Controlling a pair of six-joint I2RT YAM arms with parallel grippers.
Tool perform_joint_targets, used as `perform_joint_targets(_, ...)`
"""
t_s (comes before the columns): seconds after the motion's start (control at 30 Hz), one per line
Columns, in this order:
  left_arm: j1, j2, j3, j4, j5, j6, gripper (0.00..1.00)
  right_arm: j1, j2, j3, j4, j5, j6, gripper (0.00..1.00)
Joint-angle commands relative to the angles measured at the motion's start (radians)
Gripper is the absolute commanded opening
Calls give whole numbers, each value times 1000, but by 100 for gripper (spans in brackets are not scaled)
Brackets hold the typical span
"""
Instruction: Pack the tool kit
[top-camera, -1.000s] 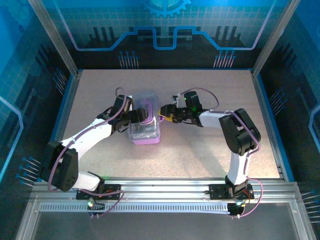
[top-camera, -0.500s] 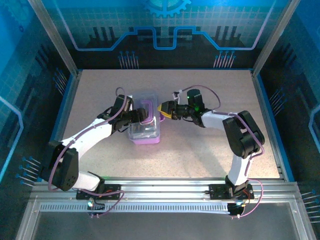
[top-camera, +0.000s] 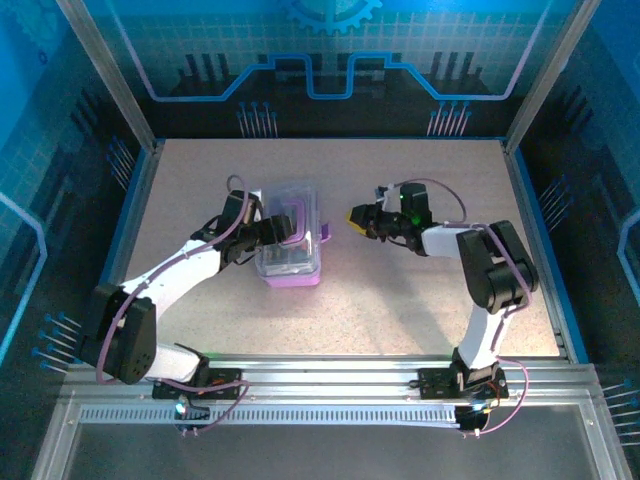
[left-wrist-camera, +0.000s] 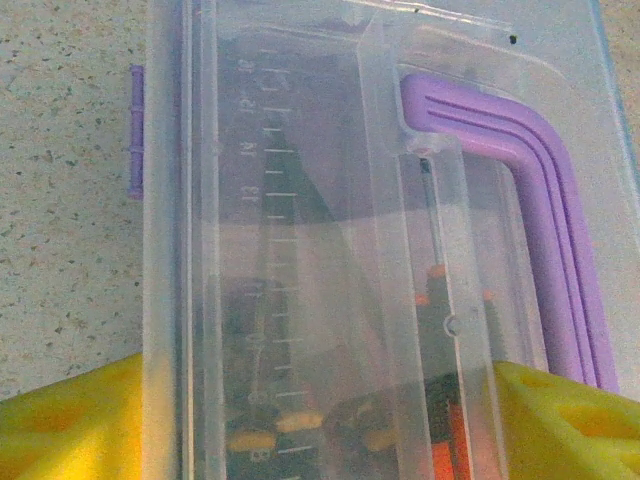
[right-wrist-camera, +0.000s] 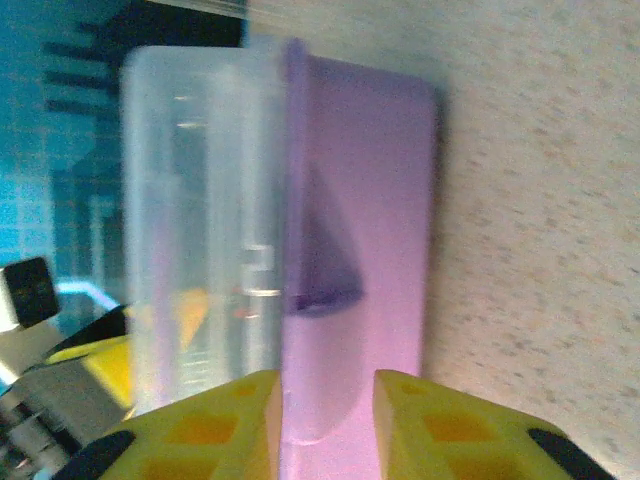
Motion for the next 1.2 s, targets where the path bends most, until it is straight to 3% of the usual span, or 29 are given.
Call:
perform_joint_targets(0.0, 1, 97, -89, -279, 137, -42, 34, 40, 47, 11, -23, 26, -16, 27)
perform_joint_targets(0.43, -18, 171, -14, -423, -33, -74, 31, 108, 145, 83, -44, 37, -25, 30)
perform_joint_targets(0.77, -43, 241, 8, -410, -24, -85, 29, 124, 173, 121, -32, 9, -36, 33)
perform_joint_targets(1.0, -44, 245, 14, -409, -17, -75, 29, 125, 167, 96, 64, -30, 6, 35)
perform_joint_targets(1.17, -45, 242, 11, -400, 5, -73, 29, 118, 200, 61, 289, -88, 128, 40)
